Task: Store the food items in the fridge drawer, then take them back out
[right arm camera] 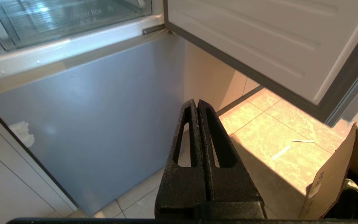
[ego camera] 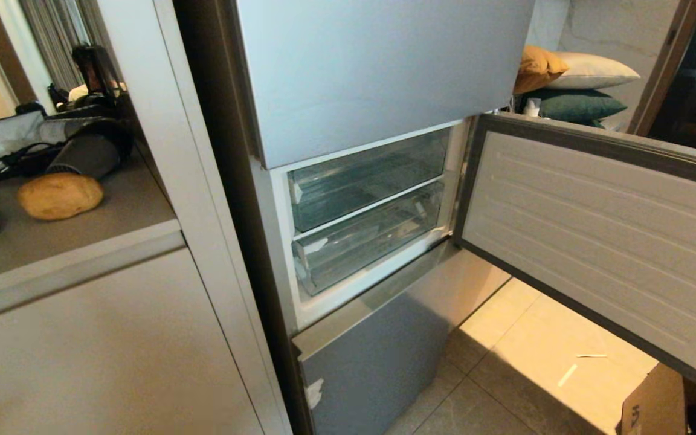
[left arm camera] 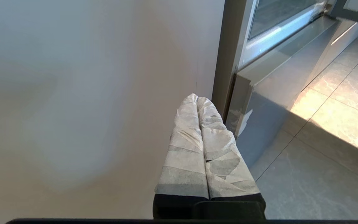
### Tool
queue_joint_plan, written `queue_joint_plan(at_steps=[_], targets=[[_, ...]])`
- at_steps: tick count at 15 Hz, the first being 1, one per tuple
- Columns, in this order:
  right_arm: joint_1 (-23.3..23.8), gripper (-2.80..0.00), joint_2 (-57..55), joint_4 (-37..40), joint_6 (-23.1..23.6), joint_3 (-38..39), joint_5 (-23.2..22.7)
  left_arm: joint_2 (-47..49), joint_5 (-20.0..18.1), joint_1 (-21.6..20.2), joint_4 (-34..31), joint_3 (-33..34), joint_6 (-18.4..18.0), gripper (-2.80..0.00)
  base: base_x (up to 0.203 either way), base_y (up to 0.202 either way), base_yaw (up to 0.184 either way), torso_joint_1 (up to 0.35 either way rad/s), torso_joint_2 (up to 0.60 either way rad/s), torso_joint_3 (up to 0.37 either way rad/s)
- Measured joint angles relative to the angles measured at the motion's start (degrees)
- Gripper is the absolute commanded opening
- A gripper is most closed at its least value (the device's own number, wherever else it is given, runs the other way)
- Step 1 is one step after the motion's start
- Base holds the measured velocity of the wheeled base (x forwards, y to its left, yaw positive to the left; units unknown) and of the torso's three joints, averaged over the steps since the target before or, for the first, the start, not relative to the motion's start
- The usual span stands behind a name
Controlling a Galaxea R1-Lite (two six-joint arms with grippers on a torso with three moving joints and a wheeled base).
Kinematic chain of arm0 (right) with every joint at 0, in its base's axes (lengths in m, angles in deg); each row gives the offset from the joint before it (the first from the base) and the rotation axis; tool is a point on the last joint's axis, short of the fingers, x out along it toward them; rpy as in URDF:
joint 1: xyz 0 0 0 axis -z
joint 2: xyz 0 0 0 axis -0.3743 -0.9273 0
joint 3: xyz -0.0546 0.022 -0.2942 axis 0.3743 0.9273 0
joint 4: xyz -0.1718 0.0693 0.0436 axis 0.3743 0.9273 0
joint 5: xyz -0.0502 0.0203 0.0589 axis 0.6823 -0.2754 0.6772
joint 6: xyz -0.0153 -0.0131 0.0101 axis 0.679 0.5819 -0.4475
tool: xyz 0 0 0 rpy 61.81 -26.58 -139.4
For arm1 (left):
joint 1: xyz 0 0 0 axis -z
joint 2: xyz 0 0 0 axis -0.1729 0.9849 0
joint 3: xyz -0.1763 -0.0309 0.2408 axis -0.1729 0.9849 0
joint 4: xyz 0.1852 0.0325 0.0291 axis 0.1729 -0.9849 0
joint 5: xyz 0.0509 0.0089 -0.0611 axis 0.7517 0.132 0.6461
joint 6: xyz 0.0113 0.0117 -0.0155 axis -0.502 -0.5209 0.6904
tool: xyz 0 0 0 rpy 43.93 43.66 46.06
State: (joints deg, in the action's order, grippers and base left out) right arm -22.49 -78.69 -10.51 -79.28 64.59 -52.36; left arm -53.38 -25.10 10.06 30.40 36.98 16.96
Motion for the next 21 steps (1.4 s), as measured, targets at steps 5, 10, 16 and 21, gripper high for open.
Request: queue_joint_plan(at_steps=[5,10,16,21], targets=[[0.00,-2.80,0.00,0.02,0.00,0.00,-0.01,0.00,0.02,0.00,-0.02,0.00,0.00,-2.80,0.000,0.000,0.000,-0.154,0.40,0.241],[0.00,-2.80,0.00,0.01,0.03,0.00,-0.01,0.00,0.00,0.00,-0.02,0.00,0.00,-2.80,0.000,0.000,0.000,-0.193,0.54,0.342],[0.00,-2.80,0.00,0.01,0.03,0.00,0.00,0.00,0.00,-0.02,-0.02,0.00,-0.02,-2.80,0.000,0.000,0.000,-0.133,0.43,0.292],[0.00,-2.80,0.00,0.02,0.05,0.00,-0.02,0.00,-0.02,0.00,-0.02,0.00,-0.01,-2.80,0.000,0.000,0.000,-0.008,0.04,0.025]])
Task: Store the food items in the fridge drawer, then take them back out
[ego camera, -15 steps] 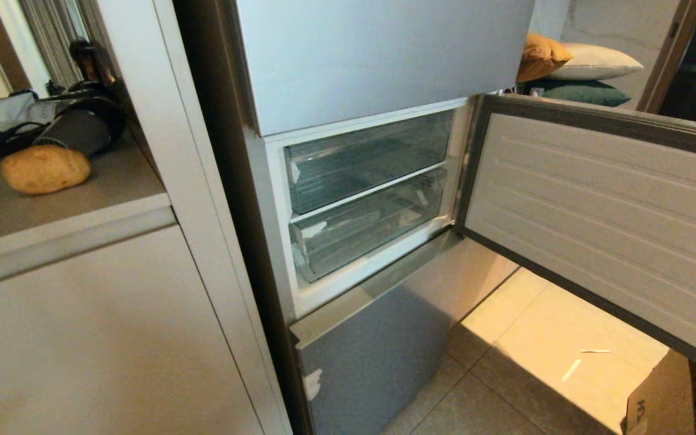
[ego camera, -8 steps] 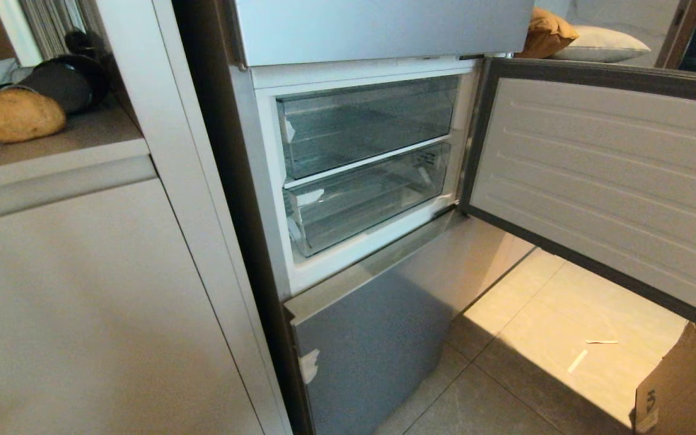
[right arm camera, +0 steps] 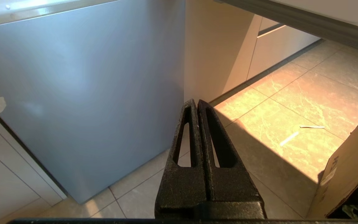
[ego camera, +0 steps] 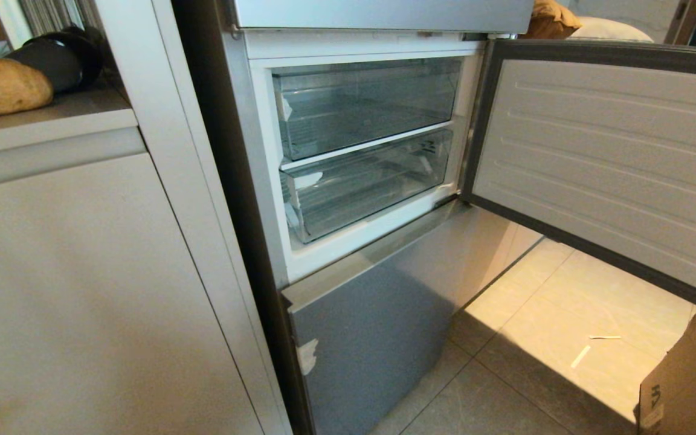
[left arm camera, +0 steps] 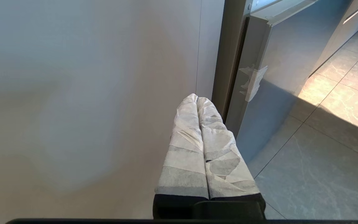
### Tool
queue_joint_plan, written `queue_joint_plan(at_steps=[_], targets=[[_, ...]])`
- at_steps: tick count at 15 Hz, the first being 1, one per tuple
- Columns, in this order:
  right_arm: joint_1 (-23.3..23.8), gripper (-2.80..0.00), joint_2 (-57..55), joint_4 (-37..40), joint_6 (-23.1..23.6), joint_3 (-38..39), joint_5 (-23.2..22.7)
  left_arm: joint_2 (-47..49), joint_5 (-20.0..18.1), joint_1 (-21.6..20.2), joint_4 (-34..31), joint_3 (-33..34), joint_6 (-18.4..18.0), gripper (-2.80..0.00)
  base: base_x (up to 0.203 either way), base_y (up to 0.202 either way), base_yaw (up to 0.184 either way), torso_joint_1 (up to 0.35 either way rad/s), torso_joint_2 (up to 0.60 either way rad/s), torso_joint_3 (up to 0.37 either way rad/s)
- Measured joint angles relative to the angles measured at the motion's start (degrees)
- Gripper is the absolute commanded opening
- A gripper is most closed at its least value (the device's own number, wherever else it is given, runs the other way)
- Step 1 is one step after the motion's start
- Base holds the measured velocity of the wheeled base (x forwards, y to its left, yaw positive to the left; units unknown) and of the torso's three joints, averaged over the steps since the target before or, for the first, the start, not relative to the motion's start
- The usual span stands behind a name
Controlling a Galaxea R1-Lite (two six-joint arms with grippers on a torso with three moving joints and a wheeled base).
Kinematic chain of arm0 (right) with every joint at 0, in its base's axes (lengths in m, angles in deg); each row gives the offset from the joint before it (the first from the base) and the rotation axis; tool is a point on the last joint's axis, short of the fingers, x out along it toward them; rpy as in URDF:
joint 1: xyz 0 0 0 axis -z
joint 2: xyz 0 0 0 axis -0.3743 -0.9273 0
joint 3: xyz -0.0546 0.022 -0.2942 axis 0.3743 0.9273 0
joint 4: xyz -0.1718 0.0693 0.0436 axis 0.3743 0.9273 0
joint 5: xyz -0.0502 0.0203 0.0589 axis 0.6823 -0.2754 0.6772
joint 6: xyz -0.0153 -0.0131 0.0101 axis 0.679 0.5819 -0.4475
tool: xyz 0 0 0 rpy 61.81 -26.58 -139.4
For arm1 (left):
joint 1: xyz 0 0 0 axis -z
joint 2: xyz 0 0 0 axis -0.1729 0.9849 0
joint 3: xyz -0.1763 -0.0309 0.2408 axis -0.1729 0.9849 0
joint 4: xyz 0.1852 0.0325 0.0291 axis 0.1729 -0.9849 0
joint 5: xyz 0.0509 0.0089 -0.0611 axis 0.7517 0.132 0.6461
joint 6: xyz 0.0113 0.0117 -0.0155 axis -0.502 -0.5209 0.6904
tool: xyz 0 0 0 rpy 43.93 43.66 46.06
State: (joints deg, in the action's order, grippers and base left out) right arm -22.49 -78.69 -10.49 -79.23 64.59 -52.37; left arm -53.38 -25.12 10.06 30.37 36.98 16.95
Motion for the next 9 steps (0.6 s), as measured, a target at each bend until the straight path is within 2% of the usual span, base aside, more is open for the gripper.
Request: queue_joint_plan(at_steps=[7,9], targets=[[0.00,-2.80,0.00,-0.02,1.65,-0.20,-0.26,0.00,0.02,0.00,0.00,0.00,0.01,-2.80,0.000,0.000,0.000,0.000,0.00,0.000],[0.00,-2.80,-0.39,0.84,1.41,-3.42,-0.07,0.00,0.02,0.00,0.00,0.00,0.00,-2.80,0.000,0.000,0.000,0.000,0.00,0.000]])
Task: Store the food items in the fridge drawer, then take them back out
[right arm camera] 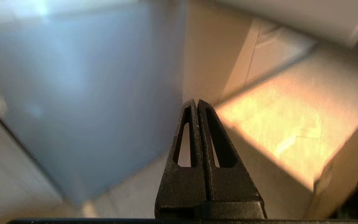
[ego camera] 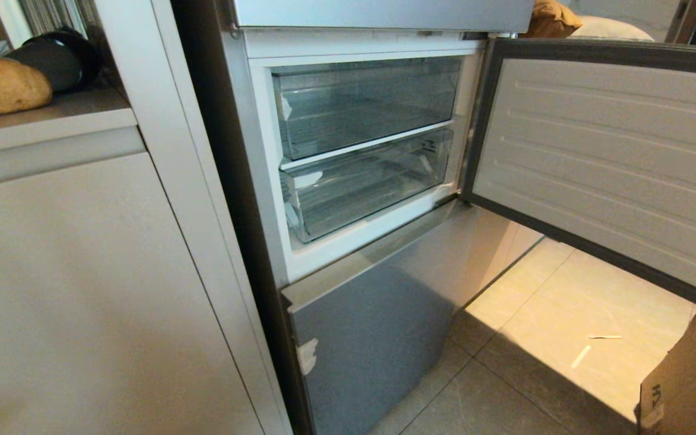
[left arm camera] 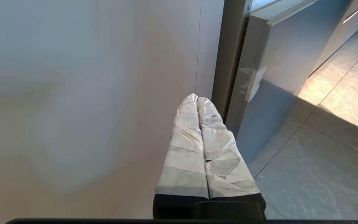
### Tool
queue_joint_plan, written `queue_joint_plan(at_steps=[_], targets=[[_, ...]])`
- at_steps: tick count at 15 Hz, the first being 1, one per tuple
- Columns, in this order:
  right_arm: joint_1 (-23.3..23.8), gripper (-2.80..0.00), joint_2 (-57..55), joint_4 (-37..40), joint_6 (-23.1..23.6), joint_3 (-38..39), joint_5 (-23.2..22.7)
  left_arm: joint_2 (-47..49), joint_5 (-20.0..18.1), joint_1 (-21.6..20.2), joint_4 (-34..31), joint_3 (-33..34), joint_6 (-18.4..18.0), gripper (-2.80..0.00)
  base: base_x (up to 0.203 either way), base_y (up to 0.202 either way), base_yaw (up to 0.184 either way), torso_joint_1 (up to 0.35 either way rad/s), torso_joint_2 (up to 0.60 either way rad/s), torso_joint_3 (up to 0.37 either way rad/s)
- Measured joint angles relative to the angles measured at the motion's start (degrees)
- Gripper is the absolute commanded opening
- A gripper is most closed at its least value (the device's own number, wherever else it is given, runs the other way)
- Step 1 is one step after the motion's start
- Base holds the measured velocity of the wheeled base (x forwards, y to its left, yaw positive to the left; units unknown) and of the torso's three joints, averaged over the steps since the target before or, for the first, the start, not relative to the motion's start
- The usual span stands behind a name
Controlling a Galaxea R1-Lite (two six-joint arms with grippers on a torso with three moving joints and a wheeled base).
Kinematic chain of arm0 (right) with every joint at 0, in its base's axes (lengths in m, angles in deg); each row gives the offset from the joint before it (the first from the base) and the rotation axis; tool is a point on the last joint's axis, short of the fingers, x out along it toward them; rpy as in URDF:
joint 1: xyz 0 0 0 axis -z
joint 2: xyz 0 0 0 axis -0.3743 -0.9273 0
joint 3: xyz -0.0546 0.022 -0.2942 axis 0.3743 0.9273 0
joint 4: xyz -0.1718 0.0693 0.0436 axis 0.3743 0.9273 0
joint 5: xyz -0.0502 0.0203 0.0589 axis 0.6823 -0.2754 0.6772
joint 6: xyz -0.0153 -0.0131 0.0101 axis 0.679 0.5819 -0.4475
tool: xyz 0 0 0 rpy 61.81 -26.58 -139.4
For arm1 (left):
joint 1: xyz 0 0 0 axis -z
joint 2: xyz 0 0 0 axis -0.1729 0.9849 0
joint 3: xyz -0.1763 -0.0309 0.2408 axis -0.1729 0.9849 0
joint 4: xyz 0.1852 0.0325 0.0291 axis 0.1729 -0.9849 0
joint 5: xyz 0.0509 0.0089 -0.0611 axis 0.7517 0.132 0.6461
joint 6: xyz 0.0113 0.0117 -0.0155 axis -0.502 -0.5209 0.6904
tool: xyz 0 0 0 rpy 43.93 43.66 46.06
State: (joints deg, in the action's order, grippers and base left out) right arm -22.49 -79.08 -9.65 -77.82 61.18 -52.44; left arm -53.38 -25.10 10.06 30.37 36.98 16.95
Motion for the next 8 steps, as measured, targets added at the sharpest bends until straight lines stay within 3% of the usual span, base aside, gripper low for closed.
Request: queue_joint_plan(at_steps=[5,8], targets=[[0.05,-2.80,-16.65,-0.77,-4.39,-12.36,0.47,0.00,0.00,0.00,0.00,0.00,0.01,-2.80,0.000,0.000,0.000,0.000,0.00,0.000],[-0.06,-2.80,-35.36,-8.77,-6.89,-17.05,-0.12,0.00,0.01,0.00,0.01,0.00,0.03,-2.80,0.000,0.000,0.000,0.000,0.00,0.000]])
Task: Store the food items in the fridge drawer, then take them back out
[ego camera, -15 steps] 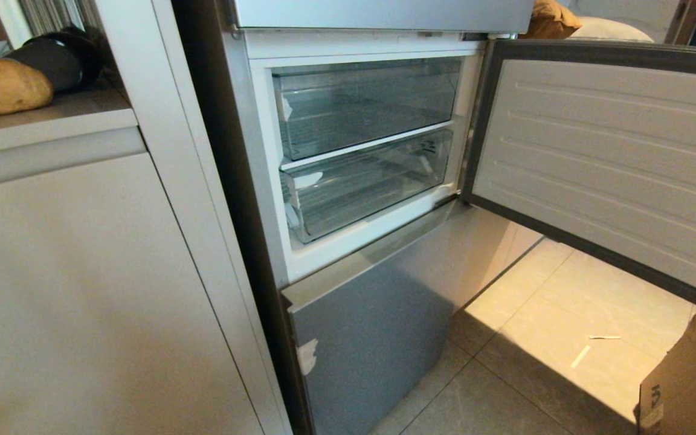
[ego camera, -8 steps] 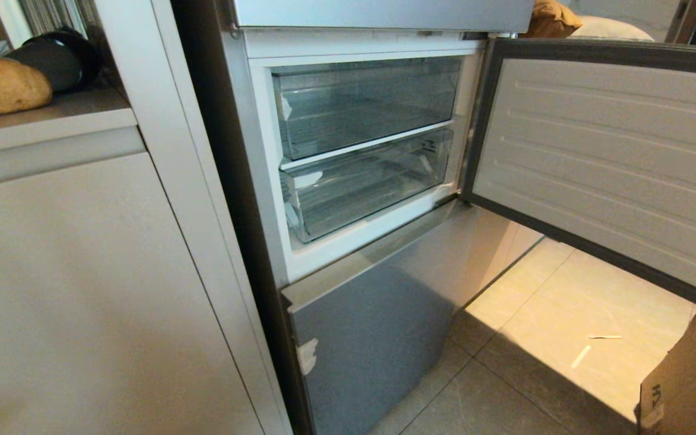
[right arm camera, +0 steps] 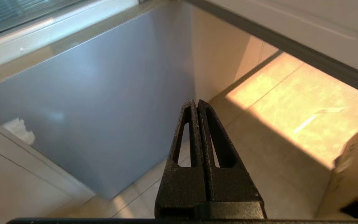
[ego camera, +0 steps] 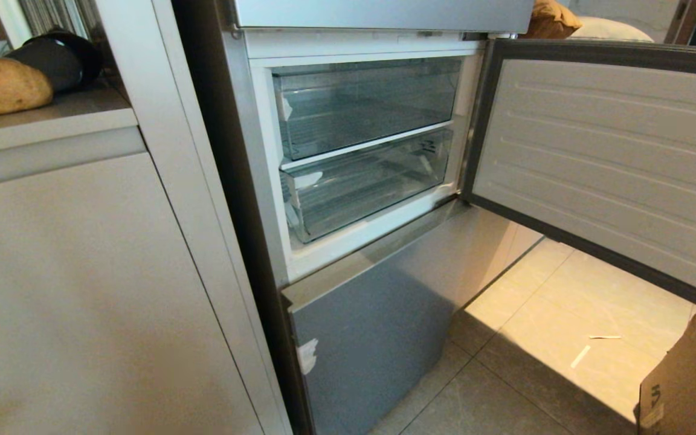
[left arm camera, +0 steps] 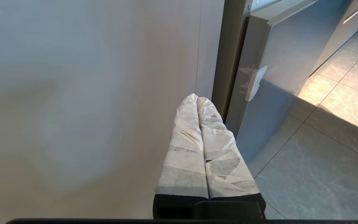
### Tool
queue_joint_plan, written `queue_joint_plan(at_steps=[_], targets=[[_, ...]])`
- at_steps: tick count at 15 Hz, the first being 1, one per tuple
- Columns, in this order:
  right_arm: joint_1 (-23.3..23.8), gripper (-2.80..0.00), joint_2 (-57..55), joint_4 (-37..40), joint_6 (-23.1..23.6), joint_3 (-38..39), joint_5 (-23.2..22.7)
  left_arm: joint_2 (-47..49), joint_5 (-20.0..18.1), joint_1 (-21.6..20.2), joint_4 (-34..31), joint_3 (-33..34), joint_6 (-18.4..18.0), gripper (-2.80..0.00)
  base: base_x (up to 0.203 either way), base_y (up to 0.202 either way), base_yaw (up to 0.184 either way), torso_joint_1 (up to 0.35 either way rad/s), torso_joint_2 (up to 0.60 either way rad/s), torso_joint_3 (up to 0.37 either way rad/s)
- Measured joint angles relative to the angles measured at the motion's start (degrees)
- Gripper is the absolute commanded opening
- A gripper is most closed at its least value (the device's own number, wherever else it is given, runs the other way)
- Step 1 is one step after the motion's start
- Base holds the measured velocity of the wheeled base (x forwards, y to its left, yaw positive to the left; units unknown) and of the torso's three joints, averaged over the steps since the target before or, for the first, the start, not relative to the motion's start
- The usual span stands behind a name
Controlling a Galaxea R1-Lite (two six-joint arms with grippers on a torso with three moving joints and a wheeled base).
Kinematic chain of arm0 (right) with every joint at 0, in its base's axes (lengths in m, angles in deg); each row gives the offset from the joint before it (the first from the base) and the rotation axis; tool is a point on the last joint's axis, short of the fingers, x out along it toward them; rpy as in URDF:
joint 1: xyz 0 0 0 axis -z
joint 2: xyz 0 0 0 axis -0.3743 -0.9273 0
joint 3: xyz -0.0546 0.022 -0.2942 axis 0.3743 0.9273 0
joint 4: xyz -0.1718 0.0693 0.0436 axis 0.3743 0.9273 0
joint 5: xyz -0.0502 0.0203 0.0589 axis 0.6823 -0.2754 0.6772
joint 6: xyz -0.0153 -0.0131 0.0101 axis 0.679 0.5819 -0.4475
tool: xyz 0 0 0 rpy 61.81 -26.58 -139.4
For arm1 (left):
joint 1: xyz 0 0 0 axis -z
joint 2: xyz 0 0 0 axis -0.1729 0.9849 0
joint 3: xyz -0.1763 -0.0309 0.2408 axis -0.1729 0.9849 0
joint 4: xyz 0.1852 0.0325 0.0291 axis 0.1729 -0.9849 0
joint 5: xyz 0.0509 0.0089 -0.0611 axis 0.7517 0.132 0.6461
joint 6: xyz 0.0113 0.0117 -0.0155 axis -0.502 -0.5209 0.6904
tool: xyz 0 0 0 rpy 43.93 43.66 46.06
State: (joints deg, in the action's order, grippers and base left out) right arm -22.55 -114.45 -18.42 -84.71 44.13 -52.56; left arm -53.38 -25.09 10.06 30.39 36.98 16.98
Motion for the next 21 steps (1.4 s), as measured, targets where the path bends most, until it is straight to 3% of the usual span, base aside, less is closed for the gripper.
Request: queue_joint_plan(at_steps=[7,11,13,17,21], targets=[[-1.14,-2.80,-46.42,-37.30,-1.47,-4.58,-2.78,0.00,0.01,0.00,-0.01,0.00,0.01,-2.80,0.000,0.000,0.000,0.000,0.00,0.000],[-4.07,-2.80,-67.35,-56.95,-1.45,-12.82,-6.70,0.00,-0.01,0.00,-0.01,0.00,-0.01,-2.80,0.000,0.000,0.000,0.000,0.00,0.000],[-7.69,-2.80,-74.44,-61.40,-1.38,-19.82,-8.14,0.00,-0.03,0.00,-0.01,0.00,-0.01,-2.80,0.000,0.000,0.000,0.000,0.00,0.000],[-14.59,-2.80,-85.98,-62.27,0.50,-34.80,-9.15,0.00,-0.01,0.00,-0.01,0.00,-0.01,-2.80,0.000,0.000,0.000,0.000,0.00,0.000],[-17.25,-2.80,-93.00,-62.53,1.59,-45.28,-15.42,0.00,-0.01,0.00,-0.01,0.00,-0.01,-2.80,0.000,0.000,0.000,0.000,0.00,0.000]])
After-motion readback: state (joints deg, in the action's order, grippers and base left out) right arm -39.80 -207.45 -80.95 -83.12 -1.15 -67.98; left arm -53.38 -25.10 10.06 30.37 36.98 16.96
